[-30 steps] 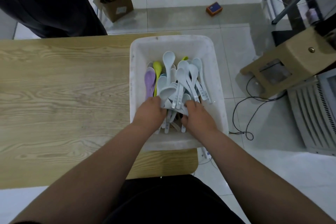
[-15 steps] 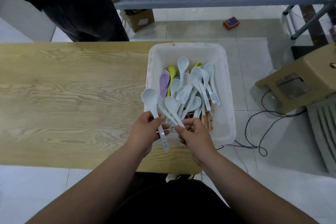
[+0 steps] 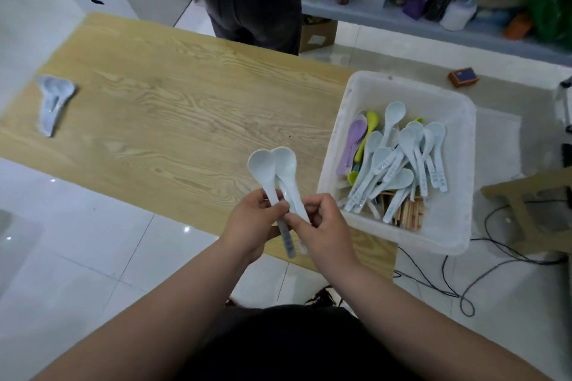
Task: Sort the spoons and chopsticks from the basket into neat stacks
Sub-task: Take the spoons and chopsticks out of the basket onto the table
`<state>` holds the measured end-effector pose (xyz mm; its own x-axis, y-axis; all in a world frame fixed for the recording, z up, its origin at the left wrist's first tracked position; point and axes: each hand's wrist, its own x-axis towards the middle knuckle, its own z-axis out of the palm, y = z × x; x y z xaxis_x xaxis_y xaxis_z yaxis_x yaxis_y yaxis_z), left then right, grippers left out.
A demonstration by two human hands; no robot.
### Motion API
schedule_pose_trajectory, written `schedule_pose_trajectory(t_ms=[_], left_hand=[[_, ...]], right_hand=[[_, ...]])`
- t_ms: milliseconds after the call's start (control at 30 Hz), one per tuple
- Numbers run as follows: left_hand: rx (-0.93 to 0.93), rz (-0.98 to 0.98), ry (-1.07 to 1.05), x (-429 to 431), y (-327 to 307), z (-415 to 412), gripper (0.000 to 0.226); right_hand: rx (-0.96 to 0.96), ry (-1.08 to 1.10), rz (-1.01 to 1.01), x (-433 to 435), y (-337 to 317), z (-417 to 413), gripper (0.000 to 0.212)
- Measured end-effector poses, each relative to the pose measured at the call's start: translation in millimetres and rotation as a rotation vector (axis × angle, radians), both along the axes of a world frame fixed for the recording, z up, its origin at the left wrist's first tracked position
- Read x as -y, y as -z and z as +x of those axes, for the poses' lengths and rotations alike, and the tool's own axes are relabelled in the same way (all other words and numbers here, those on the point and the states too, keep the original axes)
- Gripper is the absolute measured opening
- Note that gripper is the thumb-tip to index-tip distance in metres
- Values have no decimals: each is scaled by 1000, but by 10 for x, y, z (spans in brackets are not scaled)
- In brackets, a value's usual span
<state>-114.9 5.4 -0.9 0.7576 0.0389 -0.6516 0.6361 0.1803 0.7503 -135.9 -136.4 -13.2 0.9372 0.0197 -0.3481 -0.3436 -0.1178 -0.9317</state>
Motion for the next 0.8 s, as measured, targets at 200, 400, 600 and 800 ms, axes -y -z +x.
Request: schedule_pose_trajectory(t_ms=[200,400,600,800], left_hand=[[-1,-68,-80,-1094,-55,-276,22],[43,-64,-222,-2279,-100,-681,28],[50,-18,-429,-3278,-80,-875,33],[34,-9,-455,-3666,6,-683,33]], right_hand=[[27,-117,-19,-1037,-38,-69,14],[-50,-244,88,-2310,-76,-149,16],[-106,-345,165,-3268,-39,-135,27],[-213,-600,69,-3715,7,168,29]])
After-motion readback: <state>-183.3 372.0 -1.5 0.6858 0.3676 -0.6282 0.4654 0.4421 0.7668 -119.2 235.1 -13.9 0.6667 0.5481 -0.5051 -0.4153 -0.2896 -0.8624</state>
